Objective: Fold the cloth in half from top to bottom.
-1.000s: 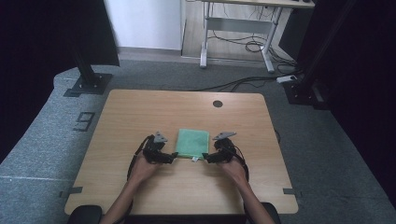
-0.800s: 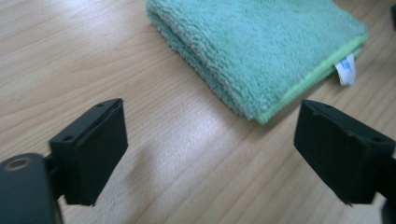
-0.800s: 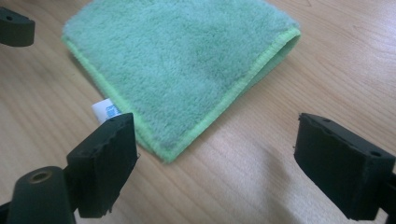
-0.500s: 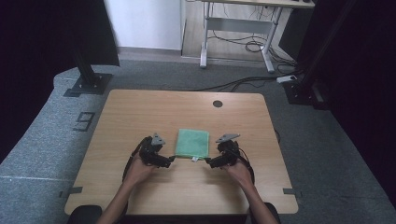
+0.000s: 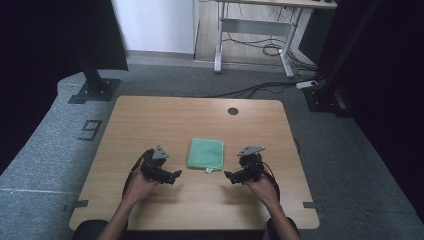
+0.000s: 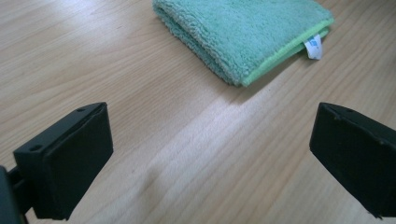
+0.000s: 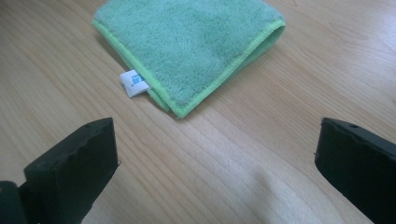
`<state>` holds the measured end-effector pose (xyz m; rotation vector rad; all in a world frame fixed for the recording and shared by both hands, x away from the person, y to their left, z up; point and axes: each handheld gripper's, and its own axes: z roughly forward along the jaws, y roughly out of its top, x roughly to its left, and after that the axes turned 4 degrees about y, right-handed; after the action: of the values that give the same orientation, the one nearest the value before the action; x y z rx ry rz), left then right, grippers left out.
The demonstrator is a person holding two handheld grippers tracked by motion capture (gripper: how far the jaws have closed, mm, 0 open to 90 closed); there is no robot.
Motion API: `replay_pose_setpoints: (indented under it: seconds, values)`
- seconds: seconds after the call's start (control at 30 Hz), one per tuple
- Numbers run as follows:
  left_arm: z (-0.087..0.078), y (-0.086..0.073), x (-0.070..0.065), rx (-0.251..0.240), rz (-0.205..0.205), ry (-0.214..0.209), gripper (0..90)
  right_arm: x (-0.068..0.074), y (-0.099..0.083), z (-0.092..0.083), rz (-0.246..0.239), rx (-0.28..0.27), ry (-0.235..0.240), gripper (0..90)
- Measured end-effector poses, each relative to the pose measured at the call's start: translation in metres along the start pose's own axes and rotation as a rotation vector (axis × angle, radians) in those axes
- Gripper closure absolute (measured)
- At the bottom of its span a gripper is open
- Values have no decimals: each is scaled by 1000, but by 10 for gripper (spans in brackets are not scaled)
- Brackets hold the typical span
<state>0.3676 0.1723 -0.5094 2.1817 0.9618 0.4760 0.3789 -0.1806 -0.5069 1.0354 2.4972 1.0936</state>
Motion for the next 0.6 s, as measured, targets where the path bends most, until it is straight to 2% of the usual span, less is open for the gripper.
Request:
replay_pose_setpoints:
  seconds: [0.4,0.6]
  values:
    - [-23,-14,1,6,25,26,0,5,-9,-25,-9,-18,-18,0]
    - [-29,-28,4,14,14,43,0,4,-19,-33,-3,-19,-29,0]
